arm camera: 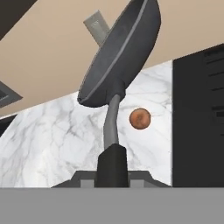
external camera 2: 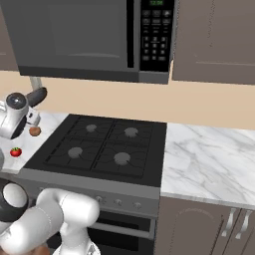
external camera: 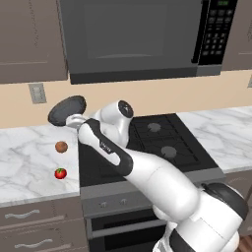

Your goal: Place the pan on the front left burner on the stove. Then place the tomato and the onion in the pan and turn on the front left burner.

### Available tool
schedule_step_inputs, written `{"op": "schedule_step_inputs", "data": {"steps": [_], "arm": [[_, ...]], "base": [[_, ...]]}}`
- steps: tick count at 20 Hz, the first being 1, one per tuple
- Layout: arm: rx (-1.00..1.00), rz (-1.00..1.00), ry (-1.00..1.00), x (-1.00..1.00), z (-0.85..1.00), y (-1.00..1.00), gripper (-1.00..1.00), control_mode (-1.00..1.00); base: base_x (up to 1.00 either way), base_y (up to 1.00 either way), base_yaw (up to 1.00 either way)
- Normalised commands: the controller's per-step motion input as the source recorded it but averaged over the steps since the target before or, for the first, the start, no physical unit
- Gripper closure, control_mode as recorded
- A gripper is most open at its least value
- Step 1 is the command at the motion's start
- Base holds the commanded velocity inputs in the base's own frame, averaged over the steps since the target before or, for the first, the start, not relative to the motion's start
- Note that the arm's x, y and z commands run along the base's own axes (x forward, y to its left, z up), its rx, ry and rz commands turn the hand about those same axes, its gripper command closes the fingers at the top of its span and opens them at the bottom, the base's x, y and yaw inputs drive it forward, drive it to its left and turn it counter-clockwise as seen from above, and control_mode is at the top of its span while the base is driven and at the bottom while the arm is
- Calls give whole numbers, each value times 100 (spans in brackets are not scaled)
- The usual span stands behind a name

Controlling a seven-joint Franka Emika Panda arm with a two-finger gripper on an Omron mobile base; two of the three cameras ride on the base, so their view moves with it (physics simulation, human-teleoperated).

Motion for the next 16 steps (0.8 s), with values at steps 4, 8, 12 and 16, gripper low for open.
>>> {"op": "schedule_step_inputs", "data": {"steps": [4, 8, 12, 16], "arm": [[0, 0, 0, -1, 0, -40, 100, -100], [0, 0, 0, 0, 0, -49, 100, -100], [0, 0, 0, 0, 0, -56, 100, -100], [0, 0, 0, 0, 0, -53, 100, -100]], "base": [[0, 0, 0], [0, 0, 0], [0, 0, 0], [0, 0, 0]]}}
